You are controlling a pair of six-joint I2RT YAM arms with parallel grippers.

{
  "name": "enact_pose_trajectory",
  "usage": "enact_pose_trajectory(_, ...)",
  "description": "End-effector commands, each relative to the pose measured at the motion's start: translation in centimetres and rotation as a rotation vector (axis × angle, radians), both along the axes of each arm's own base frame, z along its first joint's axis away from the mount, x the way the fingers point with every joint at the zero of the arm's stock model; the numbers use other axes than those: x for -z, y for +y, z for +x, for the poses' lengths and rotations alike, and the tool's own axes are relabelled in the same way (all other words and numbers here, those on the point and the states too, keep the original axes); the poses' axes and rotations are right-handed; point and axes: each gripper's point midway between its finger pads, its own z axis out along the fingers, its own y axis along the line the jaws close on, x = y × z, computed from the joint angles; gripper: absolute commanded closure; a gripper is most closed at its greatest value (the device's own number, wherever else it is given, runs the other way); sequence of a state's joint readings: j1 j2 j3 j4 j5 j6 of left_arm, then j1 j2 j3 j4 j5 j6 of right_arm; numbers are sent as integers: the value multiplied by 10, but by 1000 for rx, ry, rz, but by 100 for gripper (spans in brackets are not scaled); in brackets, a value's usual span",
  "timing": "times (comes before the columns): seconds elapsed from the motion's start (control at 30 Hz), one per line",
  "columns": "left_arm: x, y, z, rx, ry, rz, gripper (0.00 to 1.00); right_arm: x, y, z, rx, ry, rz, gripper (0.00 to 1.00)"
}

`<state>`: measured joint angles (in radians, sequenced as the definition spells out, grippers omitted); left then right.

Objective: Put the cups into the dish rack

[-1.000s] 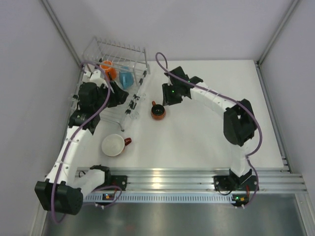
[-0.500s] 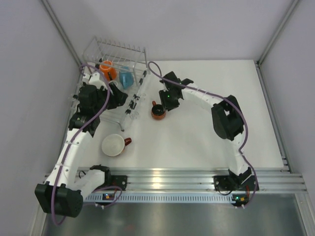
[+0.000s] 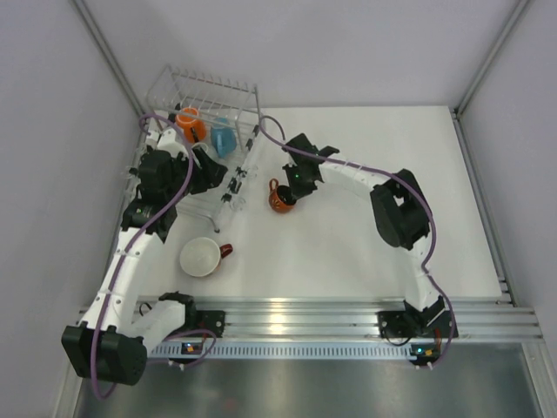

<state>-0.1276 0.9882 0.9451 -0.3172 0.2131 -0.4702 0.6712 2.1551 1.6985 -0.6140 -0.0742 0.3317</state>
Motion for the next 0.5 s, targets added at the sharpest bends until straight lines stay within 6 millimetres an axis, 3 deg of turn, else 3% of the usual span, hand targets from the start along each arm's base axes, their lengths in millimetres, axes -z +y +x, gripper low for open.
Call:
enact_pose_trajectory(0.0, -17, -3, 0, 15, -53, -30, 37, -29, 15, 2, -28, -79, 66, 96)
enact_pose_trajectory(0.2, -20, -12, -1, 49, -36, -76, 38, -48, 12, 5, -6, -143, 94, 100)
enact_pose_trajectory(0.3, -21, -18, -2, 70, -18, -110, 38, -69, 7, 10, 22, -216, 117, 100)
enact_pose_trajectory(0.37, -23, -26, -3, 96, 4, -157, 38, -93, 5, 17, 46, -300, 149, 100)
enact_pose_trajectory(0.4, -25, -29, -3, 101, 15, -185, 38, -91, 0, 14, 49, -309, 144, 100)
enact_pose_trajectory(0.43, -26, -32, -3, 111, 25, -200, 38, -110, -4, 16, 65, -363, 164, 100)
enact_pose_trajectory(0.47, -28, -38, -6, 141, 36, -224, 38, -116, -6, 16, 70, -389, 174, 100)
